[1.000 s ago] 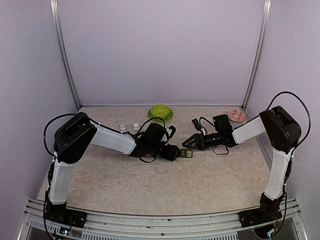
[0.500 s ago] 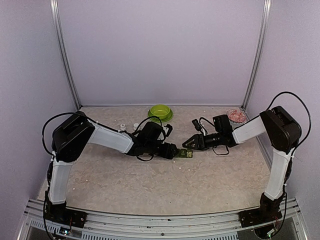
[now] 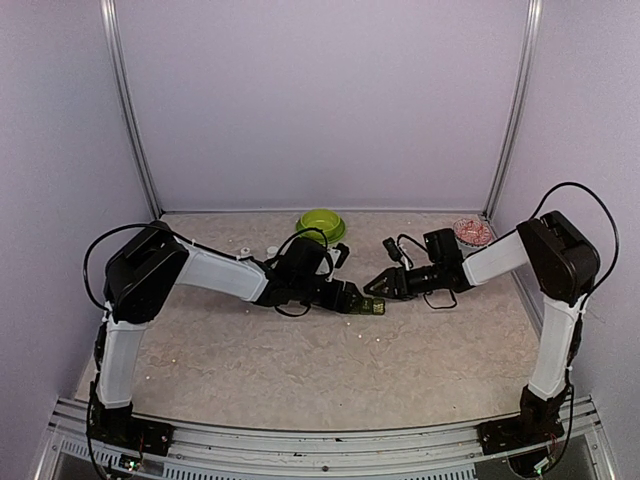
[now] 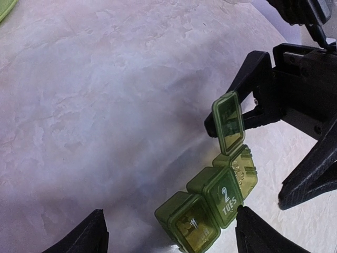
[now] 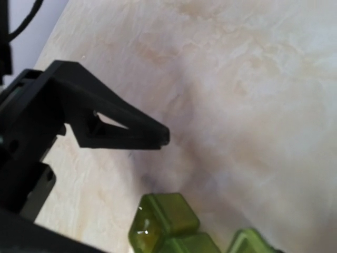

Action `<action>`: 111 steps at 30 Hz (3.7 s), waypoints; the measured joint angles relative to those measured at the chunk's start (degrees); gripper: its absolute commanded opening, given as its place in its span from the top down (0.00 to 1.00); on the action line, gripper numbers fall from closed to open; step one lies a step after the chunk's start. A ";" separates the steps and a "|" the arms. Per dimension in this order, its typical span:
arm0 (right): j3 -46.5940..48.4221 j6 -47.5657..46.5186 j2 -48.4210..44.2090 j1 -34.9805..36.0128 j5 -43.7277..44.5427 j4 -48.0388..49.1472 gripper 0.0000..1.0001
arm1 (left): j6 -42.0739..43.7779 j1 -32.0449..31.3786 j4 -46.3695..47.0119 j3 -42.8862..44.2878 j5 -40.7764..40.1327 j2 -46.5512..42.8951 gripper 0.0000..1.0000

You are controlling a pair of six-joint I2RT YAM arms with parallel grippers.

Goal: Sort the pills into containers
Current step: Close the lid of the pill container on the pill container.

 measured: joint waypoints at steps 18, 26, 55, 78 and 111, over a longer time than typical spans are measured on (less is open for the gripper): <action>0.68 -0.22 1.25 -0.15 0.11 -0.24 0.22 | 0.44 -0.11 -1.81 5.84 -0.24 4.72 0.22; 0.68 -0.42 1.25 -0.24 0.13 -0.35 0.22 | 0.90 -0.11 -2.32 7.10 -0.98 5.64 0.32; -2.86 -0.17 -4.48 -0.44 -0.57 1.79 0.32 | 1.55 -1.88 -2.47 7.08 -3.17 5.64 0.36; -7.21 1.29 -5.11 0.72 -0.79 2.86 0.46 | 1.53 -1.92 -1.53 6.62 -3.37 5.62 0.36; -7.78 1.49 -2.91 1.14 -1.51 5.97 0.46 | 1.51 -1.49 -1.42 6.54 -3.48 5.62 0.37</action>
